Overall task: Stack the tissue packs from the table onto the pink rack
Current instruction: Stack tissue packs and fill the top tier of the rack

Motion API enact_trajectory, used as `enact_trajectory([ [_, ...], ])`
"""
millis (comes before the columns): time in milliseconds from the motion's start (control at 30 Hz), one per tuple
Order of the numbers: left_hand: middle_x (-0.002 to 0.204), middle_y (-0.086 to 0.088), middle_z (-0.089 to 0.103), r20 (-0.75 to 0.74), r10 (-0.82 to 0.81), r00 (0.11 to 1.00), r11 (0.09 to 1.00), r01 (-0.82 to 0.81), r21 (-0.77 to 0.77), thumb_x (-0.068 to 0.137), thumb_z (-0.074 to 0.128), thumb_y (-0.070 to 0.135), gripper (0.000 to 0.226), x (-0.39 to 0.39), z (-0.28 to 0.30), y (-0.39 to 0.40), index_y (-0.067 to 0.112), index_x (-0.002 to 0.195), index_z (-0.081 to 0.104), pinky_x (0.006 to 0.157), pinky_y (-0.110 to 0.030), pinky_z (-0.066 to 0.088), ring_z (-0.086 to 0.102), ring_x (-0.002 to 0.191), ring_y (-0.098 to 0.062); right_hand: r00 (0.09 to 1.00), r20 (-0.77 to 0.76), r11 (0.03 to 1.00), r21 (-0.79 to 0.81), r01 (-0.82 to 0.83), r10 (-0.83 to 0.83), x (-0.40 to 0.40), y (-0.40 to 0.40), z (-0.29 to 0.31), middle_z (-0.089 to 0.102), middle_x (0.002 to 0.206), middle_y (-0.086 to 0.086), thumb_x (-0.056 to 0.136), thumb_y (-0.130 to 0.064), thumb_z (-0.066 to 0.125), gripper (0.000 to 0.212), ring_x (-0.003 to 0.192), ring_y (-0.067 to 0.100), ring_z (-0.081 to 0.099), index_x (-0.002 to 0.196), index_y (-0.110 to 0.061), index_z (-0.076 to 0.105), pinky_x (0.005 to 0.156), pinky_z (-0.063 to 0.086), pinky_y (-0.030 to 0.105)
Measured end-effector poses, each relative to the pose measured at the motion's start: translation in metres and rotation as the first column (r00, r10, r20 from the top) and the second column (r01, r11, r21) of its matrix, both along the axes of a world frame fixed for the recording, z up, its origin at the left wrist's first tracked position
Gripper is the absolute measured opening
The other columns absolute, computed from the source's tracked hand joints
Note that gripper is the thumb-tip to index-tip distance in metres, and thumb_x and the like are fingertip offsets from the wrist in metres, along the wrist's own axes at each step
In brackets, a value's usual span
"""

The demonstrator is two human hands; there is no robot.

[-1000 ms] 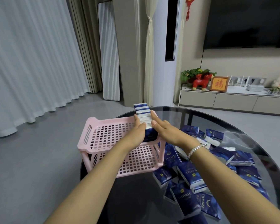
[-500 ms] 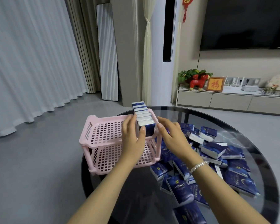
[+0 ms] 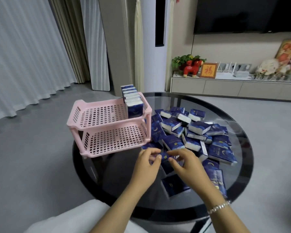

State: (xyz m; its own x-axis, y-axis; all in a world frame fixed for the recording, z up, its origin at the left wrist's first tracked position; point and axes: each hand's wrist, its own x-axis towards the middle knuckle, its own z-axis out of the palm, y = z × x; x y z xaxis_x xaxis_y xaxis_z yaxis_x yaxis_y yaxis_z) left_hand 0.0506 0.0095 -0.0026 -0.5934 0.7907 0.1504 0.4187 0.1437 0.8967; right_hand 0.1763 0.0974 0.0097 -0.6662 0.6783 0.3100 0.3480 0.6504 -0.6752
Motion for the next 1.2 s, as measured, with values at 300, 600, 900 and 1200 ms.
enact_trajectory([
  [300,0.099,0.006,0.060,0.083,0.022,0.996,0.968,-0.001,-0.249,0.083,0.067,0.040,0.018,0.019,-0.036,-0.020,0.028,0.091,0.057,0.071,-0.016,0.047,0.059,0.077,-0.004,0.945,0.185,0.957,-0.054,0.284,-0.270,0.040,-0.024,-0.037,0.051,0.109,-0.004,0.079,-0.036,0.072,0.044,0.099,0.018,0.058,0.119,-0.021,0.059,0.081,0.046,0.026],
  [600,0.107,0.006,0.065,0.187,-0.017,0.982,0.981,0.053,-0.188,0.082,0.073,0.029,0.028,0.015,-0.034,-0.035,0.027,0.108,0.064,0.070,-0.008,0.048,0.064,0.087,-0.001,0.943,0.180,0.941,-0.140,0.308,-0.281,0.035,-0.039,-0.046,0.058,0.092,-0.004,0.080,-0.044,0.068,0.056,0.079,0.010,0.057,0.129,-0.022,0.050,0.067,0.042,0.017],
  [900,0.124,0.010,0.061,0.424,-0.100,0.900,0.994,0.069,0.087,0.081,0.070,-0.002,0.057,0.014,-0.037,-0.038,0.019,0.132,0.053,0.084,-0.010,0.048,0.055,0.115,0.002,0.951,0.044,0.871,-0.392,0.297,-0.305,0.017,-0.053,-0.056,0.069,0.069,-0.001,0.077,-0.045,0.071,0.042,0.060,0.008,0.062,0.111,-0.022,0.060,0.057,0.045,0.019],
  [1200,0.112,-0.018,0.067,0.678,-0.041,0.734,0.979,-0.107,0.174,0.081,0.068,-0.003,0.033,0.013,-0.039,-0.017,0.004,0.112,0.058,0.092,-0.039,0.050,0.065,0.095,-0.024,0.866,-0.038,0.867,-0.026,0.498,-0.498,0.029,-0.038,-0.044,0.063,0.093,0.003,0.078,-0.034,0.073,0.037,0.091,0.021,0.058,0.110,-0.014,0.068,0.078,0.043,0.029],
])
